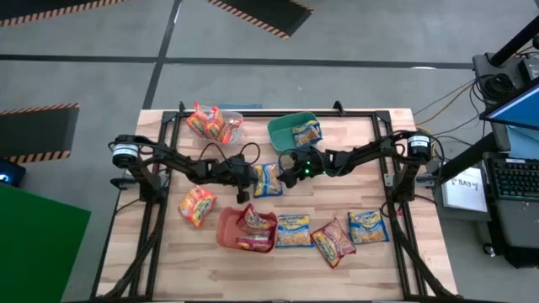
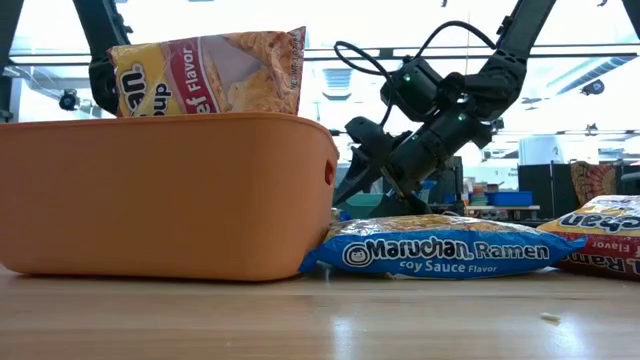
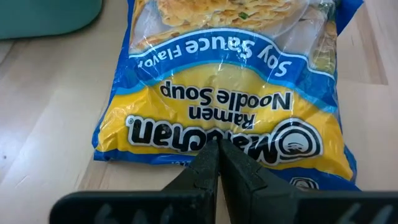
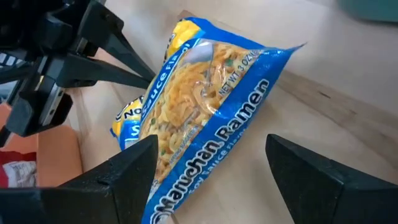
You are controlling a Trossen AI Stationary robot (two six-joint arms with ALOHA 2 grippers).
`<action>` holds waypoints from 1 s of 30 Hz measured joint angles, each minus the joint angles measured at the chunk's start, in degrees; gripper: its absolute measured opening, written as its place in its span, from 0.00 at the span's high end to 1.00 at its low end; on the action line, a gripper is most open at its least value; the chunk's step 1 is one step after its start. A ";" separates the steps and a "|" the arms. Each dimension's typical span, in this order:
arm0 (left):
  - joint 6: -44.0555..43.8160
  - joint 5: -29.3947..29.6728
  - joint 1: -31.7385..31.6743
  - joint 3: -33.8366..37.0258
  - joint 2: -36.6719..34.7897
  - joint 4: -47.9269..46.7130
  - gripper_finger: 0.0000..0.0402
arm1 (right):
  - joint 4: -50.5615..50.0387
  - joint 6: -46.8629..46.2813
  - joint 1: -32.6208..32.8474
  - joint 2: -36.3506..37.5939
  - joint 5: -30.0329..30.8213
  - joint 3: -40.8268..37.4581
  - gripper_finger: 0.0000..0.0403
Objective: Sort Maruchan noodles
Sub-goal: Put the blue noodle pack into the green bin
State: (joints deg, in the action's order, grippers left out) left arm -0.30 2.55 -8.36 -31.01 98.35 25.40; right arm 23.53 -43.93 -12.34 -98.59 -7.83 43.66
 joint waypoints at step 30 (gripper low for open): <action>-0.89 0.01 0.00 0.21 0.42 2.08 1.00 | 18.69 -1.06 0.95 -7.82 -1.51 0.11 0.31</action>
State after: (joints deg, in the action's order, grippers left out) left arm -1.20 2.57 -8.36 -30.81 98.76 27.49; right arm 42.22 -44.99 -11.40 -106.41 -9.34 43.77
